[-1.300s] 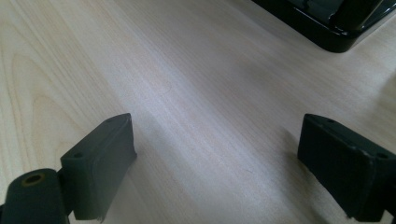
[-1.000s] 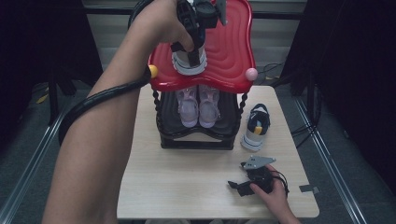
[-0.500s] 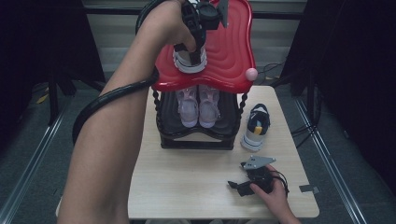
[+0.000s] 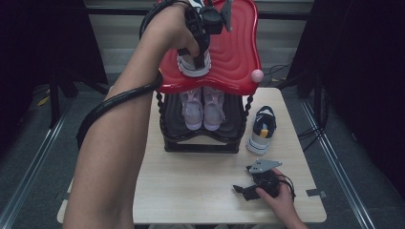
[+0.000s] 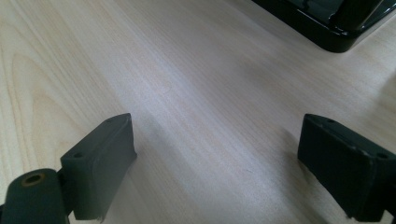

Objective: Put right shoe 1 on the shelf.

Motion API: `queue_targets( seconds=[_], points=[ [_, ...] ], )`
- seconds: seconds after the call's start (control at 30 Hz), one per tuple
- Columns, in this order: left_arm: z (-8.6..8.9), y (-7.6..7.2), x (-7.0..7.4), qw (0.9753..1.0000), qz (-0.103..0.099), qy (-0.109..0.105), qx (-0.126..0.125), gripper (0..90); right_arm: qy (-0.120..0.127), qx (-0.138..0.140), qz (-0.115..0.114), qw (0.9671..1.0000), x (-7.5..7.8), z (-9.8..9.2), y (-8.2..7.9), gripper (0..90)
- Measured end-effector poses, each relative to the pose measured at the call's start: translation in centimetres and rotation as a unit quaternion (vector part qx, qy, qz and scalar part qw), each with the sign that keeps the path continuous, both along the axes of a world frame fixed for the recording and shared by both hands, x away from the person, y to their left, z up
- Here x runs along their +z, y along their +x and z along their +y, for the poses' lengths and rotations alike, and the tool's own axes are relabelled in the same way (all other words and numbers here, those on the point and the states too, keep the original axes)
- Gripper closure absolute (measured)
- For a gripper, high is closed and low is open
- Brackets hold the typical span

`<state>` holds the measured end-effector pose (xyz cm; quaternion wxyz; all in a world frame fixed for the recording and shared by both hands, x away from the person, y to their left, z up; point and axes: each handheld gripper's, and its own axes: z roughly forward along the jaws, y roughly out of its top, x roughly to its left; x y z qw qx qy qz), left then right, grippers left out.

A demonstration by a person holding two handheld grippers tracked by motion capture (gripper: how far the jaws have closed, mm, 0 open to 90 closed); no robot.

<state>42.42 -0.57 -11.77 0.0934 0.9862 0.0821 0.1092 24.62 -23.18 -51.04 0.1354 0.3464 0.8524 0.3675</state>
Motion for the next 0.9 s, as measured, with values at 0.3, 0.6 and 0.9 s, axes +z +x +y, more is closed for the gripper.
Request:
queue_targets(
  seconds=[0.3, 0.6, 0.9],
  points=[
    [0.13, -0.14, -0.16, 0.9999, -0.01, 0.001, -0.005, 73.2, 0.0, 0.0, 0.0, 1.0, 0.0, 0.0, 0.0, 10.3],
    [0.51, -0.2, -0.48, 0.9999, -0.013, -0.007, 0.0, 72.9, 0.0, 0.0, 0.0, 1.0, 0.0, 0.0, 0.0, 10.4],
    [0.57, -0.34, -0.44, 0.9998, -0.019, -0.009, 0.005, 70.9, 0.0, 0.0, 0.0, 1.0, 0.0, 0.0, 0.0, 10.3]
  ],
)
